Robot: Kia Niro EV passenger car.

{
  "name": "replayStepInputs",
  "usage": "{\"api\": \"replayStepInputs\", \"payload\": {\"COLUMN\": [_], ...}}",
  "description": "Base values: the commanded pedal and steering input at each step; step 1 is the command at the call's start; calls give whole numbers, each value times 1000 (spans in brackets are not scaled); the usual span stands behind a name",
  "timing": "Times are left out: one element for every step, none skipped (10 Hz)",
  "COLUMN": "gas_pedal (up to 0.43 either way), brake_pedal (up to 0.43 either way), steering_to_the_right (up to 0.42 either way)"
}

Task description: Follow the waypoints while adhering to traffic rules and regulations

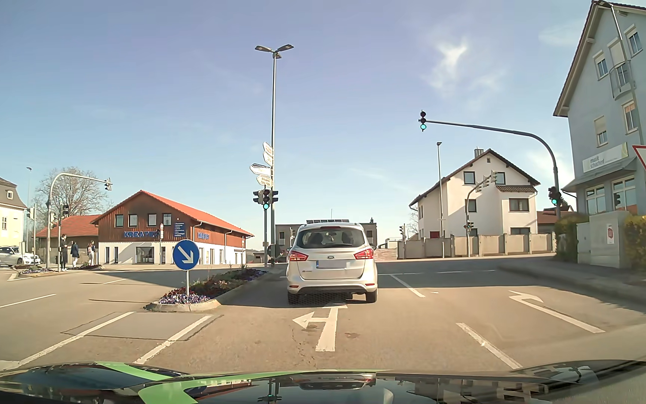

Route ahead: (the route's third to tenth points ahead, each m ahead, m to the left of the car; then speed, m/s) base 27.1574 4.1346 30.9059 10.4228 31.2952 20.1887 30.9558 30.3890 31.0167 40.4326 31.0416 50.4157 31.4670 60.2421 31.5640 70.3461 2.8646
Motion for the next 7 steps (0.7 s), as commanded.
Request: {"api": "replayStepInputs", "payload": {"gas_pedal": [531, 480, 461, 449, 409, 370, 311], "brake_pedal": [0, 0, 0, 0, 0, 0, 0], "steering_to_the_right": [1, 0, -1, -1, -1, -2, -4]}}
